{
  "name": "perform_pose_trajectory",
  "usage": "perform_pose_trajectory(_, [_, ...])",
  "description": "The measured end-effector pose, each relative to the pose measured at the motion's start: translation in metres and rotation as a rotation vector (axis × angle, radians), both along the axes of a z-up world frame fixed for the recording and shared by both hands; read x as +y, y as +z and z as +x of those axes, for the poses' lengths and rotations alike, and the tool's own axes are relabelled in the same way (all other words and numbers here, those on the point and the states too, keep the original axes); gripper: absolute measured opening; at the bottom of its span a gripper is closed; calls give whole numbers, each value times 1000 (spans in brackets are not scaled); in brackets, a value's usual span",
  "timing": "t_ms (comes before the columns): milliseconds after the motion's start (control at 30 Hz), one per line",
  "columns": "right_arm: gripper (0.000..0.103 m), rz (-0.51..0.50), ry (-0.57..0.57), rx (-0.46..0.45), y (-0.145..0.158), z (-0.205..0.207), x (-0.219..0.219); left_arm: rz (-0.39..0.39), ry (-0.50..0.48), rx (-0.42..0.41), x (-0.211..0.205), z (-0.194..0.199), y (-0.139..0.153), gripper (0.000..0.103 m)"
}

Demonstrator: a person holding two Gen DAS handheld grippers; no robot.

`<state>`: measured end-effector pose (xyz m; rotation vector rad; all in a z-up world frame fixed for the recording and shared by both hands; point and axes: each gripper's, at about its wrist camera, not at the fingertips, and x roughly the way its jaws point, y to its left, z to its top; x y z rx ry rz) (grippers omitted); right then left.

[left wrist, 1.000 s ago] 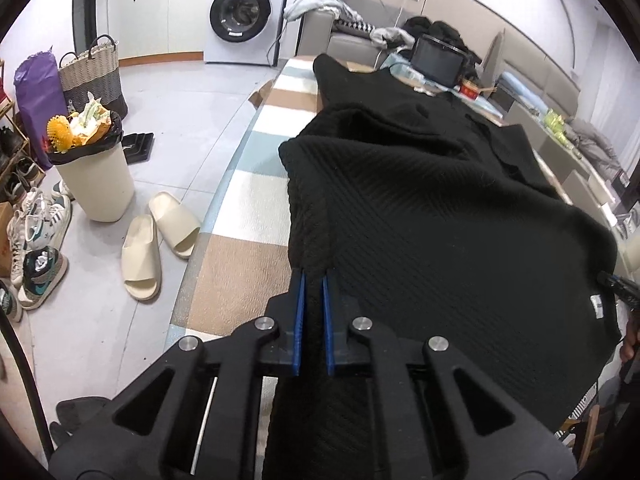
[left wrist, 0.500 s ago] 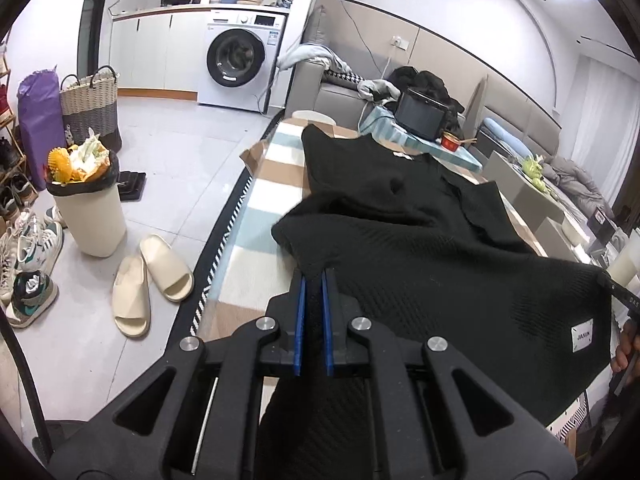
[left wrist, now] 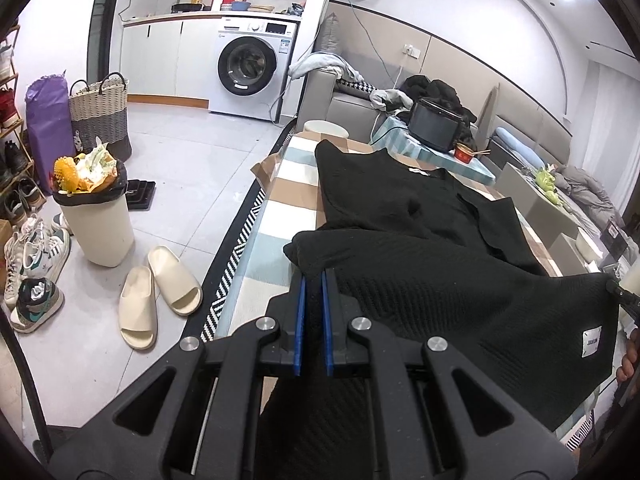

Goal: Fold small clothes

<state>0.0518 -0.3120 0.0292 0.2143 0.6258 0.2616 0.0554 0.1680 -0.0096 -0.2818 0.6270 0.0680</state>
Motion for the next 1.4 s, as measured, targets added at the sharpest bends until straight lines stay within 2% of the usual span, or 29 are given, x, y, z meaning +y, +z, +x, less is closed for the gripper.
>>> perform_pose_trajectory(100, [5,-2,-4,27,-7,10,-3,5,9,17,0,12,-5,5])
perform_pose_trajectory(200, [5,0,-13,71,-20,22,-10,8,18,68,-1,22,-18,5])
perform_pose_trajectory(267, [14,-27,-31,128,-32,29,-13,17,25,107,-3,26,-27,6])
perform_pose_trajectory(300, [27,-48,-49,161,-37,30,-14,23,25,120,-4,26,-31,9])
perform_pose_trajectory(333, [37,-61,-67,195,-44,30,-17,35,26,137,-6,25,-34,18])
perform_pose_trajectory(367, [51,-52,-60,202,-49,27,-21,45,30,148,-7,23,-37,25])
perform_pose_trajectory(400, [55,-40,-48,203,-53,23,-25,55,34,150,-8,20,-38,42])
perform_pose_trajectory(433, [56,-34,-36,210,-57,19,-28,62,39,149,-8,16,-40,60])
perform_pose_trajectory(500, [56,-34,-21,221,-64,9,-35,75,38,139,-10,6,-42,71])
perform_pose_trajectory(600, [60,-41,7,238,-72,4,-38,76,6,160,-12,-1,-52,71])
perform_pose_trajectory(833, [60,-99,71,257,-79,22,-18,63,0,209,-15,-2,-76,71])
perform_pose_trajectory(900, [60,-123,86,251,-79,28,-10,50,-3,212,-15,1,-79,71])
perform_pose_trajectory(967, [60,-130,94,251,-80,32,-6,39,-9,209,-14,3,-80,65])
perform_pose_trajectory(1000, [57,-129,96,249,-80,33,-4,37,-14,205,-15,3,-80,56])
perform_pose_trajectory(1033, [54,-128,100,246,-80,32,-3,32,-22,203,-16,4,-80,40])
perform_pose_trajectory(1067, [43,-132,108,246,-80,32,-1,24,-30,201,-14,4,-79,32])
perform_pose_trajectory(1100, [31,-141,112,244,-81,31,0,8,-41,198,-13,4,-80,18])
perform_pose_trajectory(1133, [24,-149,111,241,-80,30,1,-5,-42,195,-11,3,-80,8])
perform_pose_trajectory(1200, [5,-163,110,214,-77,24,2,-31,-40,174,-6,-1,-77,5])
perform_pose_trajectory(1400, [4,-107,90,104,-47,-11,-9,-34,-38,91,-2,-28,-54,4])
